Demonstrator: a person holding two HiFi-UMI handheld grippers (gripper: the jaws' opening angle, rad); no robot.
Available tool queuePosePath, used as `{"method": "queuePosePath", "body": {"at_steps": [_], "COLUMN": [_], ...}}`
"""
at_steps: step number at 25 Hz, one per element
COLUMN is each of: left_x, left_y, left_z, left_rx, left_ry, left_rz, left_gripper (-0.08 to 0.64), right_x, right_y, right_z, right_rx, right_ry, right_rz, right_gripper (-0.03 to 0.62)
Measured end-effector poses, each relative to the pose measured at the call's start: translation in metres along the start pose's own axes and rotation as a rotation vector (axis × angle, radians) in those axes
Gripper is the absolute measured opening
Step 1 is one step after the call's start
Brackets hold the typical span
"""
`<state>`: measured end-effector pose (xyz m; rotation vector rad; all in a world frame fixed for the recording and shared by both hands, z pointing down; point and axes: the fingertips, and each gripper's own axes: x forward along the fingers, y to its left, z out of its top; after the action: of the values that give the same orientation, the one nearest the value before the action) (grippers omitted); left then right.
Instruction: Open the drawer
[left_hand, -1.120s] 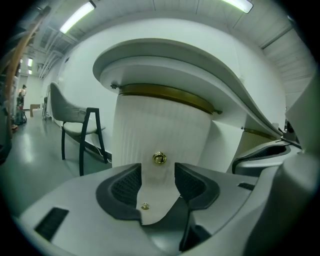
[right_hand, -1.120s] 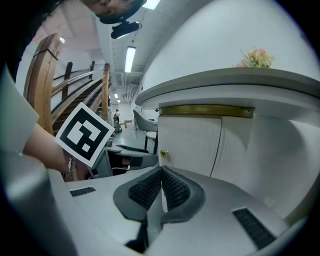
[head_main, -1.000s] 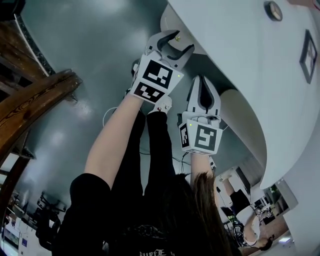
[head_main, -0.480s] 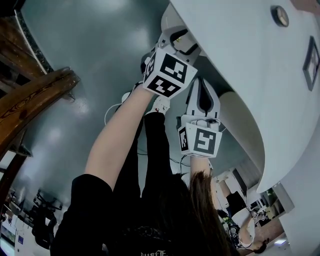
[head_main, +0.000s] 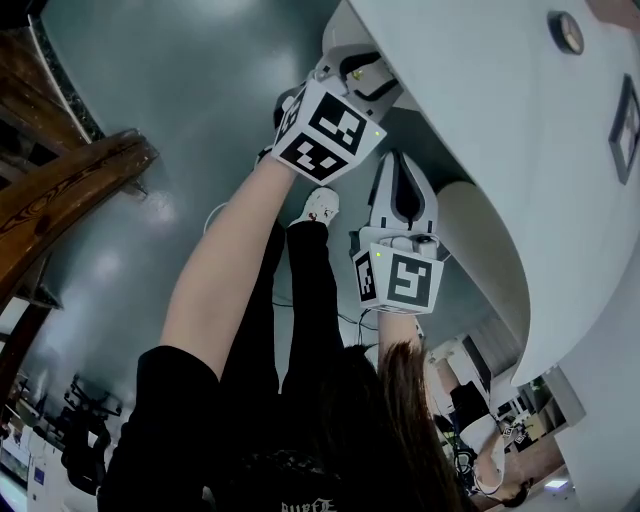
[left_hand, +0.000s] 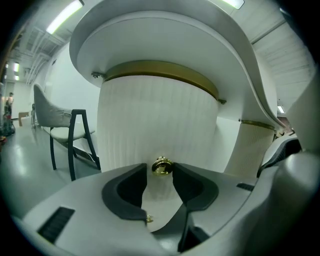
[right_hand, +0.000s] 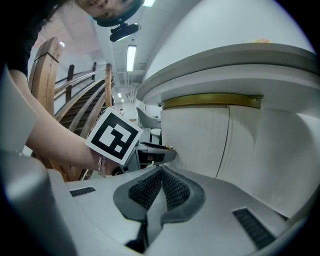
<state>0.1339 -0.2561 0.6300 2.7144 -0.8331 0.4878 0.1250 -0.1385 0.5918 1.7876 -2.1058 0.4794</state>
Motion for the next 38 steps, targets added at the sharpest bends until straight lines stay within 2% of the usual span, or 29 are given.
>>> {"method": "queuePosePath", "body": {"at_steps": [4,11,18,38], "left_x": [-0.001,-0.003,-0.003,-0.005], "left_y": [0.000,-0.001,-0.002,-0.002], "left_z": [0.000,-0.003,-0.001,0.002], "left_rx": [0.049,-0.017,0.008,-0.021], "left_ry": [0.006,-0.014,-0.009,-0.014], "left_rz": [0.017,0.044,0.042,0.076], "left_gripper": [0.172,0.131,0.123,0.115], "right_x": [0.002,0.004,0.002,-0.001], "right_y": [0.010,0.015,0.002,-0.009], "right_z": [0.000,0.004,0.000,0.000], "right_rx": [0.027,0.009,0.009,-0.028], "right_ry": [-0.001,-0.016,0.004,0.027], "right_rz": [0.000,0.027,0.010,0.024], "right_gripper": [0.025,0.025,0.025,0.025]}}
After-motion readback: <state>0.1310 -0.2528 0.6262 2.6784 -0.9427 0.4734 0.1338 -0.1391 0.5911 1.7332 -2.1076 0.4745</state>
